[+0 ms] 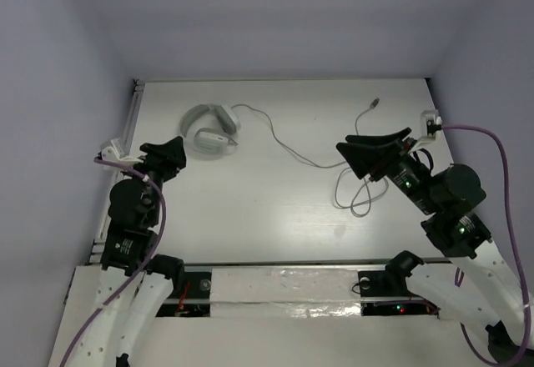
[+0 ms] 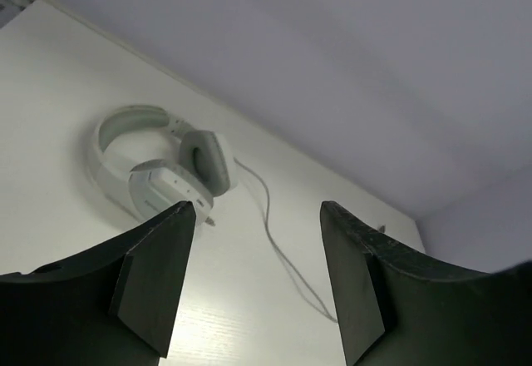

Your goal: Wrap the headphones

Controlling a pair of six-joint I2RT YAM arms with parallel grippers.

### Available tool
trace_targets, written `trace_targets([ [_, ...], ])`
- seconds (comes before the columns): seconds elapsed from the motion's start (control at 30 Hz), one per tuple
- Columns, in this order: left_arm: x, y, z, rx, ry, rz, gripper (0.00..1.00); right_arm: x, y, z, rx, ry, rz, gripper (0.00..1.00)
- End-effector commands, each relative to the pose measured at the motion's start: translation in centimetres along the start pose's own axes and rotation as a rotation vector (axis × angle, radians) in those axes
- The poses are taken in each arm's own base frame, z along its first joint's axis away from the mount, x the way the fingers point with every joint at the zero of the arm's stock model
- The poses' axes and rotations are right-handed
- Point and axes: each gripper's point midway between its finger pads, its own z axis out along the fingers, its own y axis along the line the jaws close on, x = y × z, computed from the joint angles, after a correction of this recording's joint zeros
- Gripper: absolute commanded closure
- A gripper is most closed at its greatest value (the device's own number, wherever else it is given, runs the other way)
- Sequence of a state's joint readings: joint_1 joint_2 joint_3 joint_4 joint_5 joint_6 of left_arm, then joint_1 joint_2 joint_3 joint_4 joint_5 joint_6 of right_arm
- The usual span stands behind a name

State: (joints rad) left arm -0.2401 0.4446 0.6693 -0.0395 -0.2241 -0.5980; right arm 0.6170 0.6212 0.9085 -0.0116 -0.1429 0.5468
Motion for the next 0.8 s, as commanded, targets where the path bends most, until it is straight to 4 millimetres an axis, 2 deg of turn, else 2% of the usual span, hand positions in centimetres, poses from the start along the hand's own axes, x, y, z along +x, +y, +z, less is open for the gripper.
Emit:
trace_targets([
  [0.0, 0.9, 1.1, 1.2, -0.069, 0.041, 0.049, 0.42, -0.4, 1.6, 0.0, -0.079, -0.018, 0.014, 0.49],
  [0.03, 1.1, 1.1, 1.5, -0.076, 0.053, 0.054, 0.45, -0.4, 1.7, 0.0, -0.083, -0.015, 0.014, 0.54],
  [0.07, 1.9, 1.8, 2.1, -0.117, 0.085, 0.065, 0.49, -0.2, 1.6, 0.3, -0.078, -0.004, 0.011, 0.66],
  [0.1, 2.1, 1.9, 2.4, -0.131, 0.097, 0.069, 0.52, 0.1, 1.4, 0.4, -0.075, 0.010, 0.012, 0.70],
  [0.13, 1.8, 1.7, 2.8, -0.140, 0.099, 0.070, 0.61, 0.3, 1.3, 0.6, -0.074, 0.020, 0.001, 0.74],
  [0.17, 1.7, 1.9, 3.2, -0.162, 0.100, 0.075, 0.67, 0.5, 1.2, 0.7, -0.069, 0.030, -0.001, 0.86],
  [0.2, 2.5, 2.4, 3.9, -0.193, 0.131, 0.089, 0.72, 0.8, 1.1, 0.9, -0.067, 0.042, -0.006, 0.90],
  [0.27, 2.1, 2.0, 4.5, -0.197, 0.135, 0.098, 0.87, 1.1, 1.0, 1.0, -0.069, 0.055, -0.016, 0.98],
  [0.3, 2.2, 1.9, 4.9, -0.200, 0.142, 0.103, 0.97, 1.1, 0.9, 0.9, -0.067, 0.056, -0.017, 1.00],
  [0.33, 1.9, 1.7, 5.0, -0.200, 0.135, 0.104, 1.00, 1.0, 0.7, 1.0, -0.056, 0.050, -0.020, 1.00],
  [0.47, 0.2, 1.4, 5.2, -0.218, 0.079, 0.106, 1.00, 1.1, 0.1, 1.3, -0.025, 0.048, -0.015, 1.00],
  [0.57, -2.5, 0.6, 5.7, -0.228, 0.017, 0.176, 1.00, 2.3, -0.4, 1.7, -0.017, 0.085, 0.006, 1.00],
  [0.6, -2.3, 0.7, 6.7, -0.244, 0.040, 0.219, 1.00, 2.6, -0.5, 1.9, -0.020, 0.092, 0.010, 1.00],
  [0.63, -3.7, -0.3, 7.3, -0.238, 0.030, 0.267, 1.00, 2.9, -0.4, 2.0, -0.027, 0.103, 0.019, 1.00],
  [0.67, -3.8, -0.4, 7.9, -0.250, 0.044, 0.299, 1.00, 3.3, -0.7, 2.3, -0.026, 0.106, 0.026, 1.00],
  [0.7, -2.2, 0.3, 9.6, -0.275, 0.104, 0.351, 0.99, 3.5, -0.7, 2.4, -0.030, 0.106, 0.030, 1.00],
  [0.73, -2.7, -0.4, 10.5, -0.270, 0.109, 0.375, 0.95, 3.6, -0.8, 2.5, -0.031, 0.107, 0.036, 1.00],
  [0.77, -2.1, 0.2, 11.5, -0.277, 0.144, 0.421, 0.90, 3.6, -0.8, 2.6, -0.034, 0.103, 0.035, 1.00],
])
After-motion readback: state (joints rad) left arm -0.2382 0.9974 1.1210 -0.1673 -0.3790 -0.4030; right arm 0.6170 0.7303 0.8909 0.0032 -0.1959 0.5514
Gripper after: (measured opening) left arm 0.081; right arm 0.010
